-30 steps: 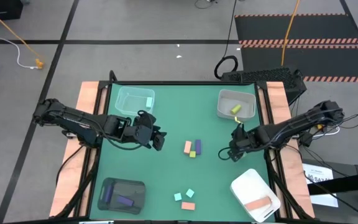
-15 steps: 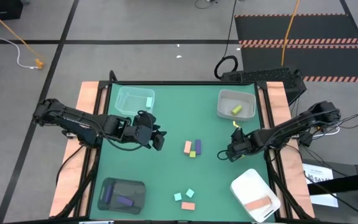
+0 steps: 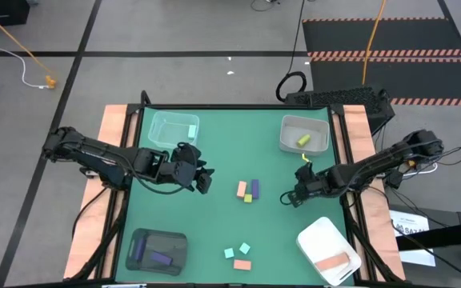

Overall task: Sort & place blocks by color
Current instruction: Put the right light green block into the gray bin

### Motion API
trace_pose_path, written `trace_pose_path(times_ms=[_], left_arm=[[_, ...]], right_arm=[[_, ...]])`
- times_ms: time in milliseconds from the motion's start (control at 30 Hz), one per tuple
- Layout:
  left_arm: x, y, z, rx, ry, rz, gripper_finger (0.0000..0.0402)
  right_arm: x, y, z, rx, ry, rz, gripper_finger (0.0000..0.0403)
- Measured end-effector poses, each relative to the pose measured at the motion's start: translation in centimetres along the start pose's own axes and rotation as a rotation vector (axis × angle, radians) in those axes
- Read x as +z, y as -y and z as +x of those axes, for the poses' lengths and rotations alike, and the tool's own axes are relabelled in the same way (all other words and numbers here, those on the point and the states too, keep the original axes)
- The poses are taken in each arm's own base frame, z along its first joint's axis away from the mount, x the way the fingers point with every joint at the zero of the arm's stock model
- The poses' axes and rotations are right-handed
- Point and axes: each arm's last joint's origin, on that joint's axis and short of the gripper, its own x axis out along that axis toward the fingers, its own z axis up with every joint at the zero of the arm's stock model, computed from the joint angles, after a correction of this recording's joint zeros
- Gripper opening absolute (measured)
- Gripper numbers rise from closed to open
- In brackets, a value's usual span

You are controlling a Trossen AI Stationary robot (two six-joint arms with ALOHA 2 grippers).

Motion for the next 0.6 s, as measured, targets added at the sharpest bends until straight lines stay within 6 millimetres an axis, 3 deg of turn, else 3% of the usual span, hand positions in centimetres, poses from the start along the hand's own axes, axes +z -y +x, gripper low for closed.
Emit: trace_pose_path(times_ms=[200, 367, 600], left_arm=[[0.1, 0.0, 0.0, 0.015, 0.021, -0.018, 0.0214], [0.1, 0.0, 0.0, 0.013, 0.029, -0.049, 0.0214], [0.6, 0.1, 0.0, 0.02, 0.092, -0.032, 0.0214]], right_arm=[[2.4, -2.9, -2.6, 0.34, 0.388, -0.18, 0.0029], [5.2, -4.9, -6.2, 0.577, 0.805, -0.342, 0.0029], [7.4, -5.0, -10.7, 0.694, 1.255, -0.437, 0.0029]])
